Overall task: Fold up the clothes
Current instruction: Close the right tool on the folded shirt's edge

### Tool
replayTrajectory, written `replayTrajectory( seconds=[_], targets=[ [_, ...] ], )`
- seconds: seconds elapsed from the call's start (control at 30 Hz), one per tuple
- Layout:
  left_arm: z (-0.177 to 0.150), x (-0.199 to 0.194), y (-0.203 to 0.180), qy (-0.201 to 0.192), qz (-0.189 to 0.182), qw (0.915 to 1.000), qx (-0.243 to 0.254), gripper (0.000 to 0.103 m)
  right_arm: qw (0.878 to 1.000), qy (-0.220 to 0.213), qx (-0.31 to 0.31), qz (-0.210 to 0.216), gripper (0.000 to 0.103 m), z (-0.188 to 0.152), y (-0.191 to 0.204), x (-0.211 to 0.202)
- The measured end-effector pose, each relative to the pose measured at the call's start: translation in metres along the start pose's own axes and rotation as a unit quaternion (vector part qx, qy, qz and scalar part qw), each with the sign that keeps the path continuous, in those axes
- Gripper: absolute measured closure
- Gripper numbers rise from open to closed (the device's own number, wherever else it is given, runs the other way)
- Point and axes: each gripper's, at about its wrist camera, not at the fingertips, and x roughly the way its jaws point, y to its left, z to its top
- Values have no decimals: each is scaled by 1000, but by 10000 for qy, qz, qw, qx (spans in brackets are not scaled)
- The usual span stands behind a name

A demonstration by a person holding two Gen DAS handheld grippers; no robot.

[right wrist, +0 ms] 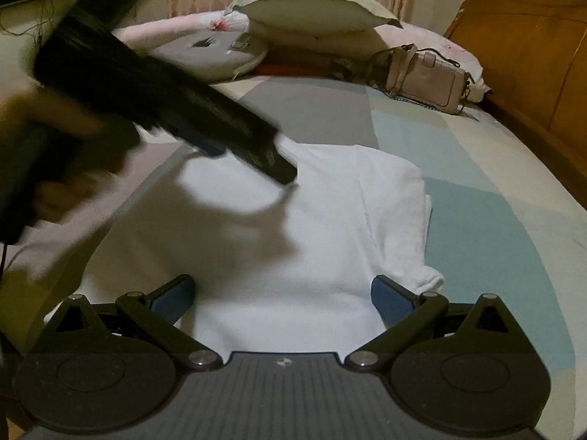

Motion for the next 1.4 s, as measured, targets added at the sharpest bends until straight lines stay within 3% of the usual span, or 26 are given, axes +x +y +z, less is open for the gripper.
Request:
replayTrajectory(
  seconds=[0.07,0.17,0.3,0.4,0.5,0.57,0.73,0.87,0.97,1.0,1.03,1.17,1.23,1.3,1.4],
  targets=[
    [6,-4,2,53,9,9999,-125,13,10000,-22,-51,-16,0,-1,1,-2],
    [6,-35,-4,-228,-53,9996,-182,12,10000,-2,-19,-17,0,7,-1,-11],
    [-8,-61,-10,-363,-678,9963,-372,12,9991,-357,189,113,0,19,-10,-15],
    [-22,-59,-13,-309,-1058,9924,-540,10,9985,7,503,237,0,13,-19,2],
    [-33,-35,-11,180,-747,9953,-582,11,9991,-22,360,210,0,1,-13,-7],
    [-32,-42,-12,41,-725,9958,-551,11,9989,6,405,246,1,1,-13,-18],
    [-30,-70,-10,-306,-460,9975,-440,11,9941,-181,1038,248,33,13,-48,-41],
    [-37,-82,-16,-416,-191,9987,-209,11,9874,-241,1546,-226,42,21,-80,-31],
    [-41,-80,-21,-359,-220,9990,-136,11,9841,15,1749,-305,50,17,-87,-11],
    [-44,-79,-24,-333,-213,9992,-110,11,9822,155,1866,-120,70,13,-87,-5],
    [-45,-79,-27,-338,-246,9991,-70,11,9803,206,1966,50,80,10,-87,-1],
    [-49,-76,-39,-357,-522,9977,243,11,9799,113,1992,51,83,2,-81,-16],
    [-52,-70,-41,-185,-628,9974,309,11,9799,113,1992,-6,83,-1,-82,-21],
    [-55,-59,-39,105,-500,9984,241,11,9795,108,2011,-86,82,0,-86,-22],
    [-57,-65,-41,27,-488,9983,312,11,9803,-74,1967,-158,82,13,-90,-27]
  ],
)
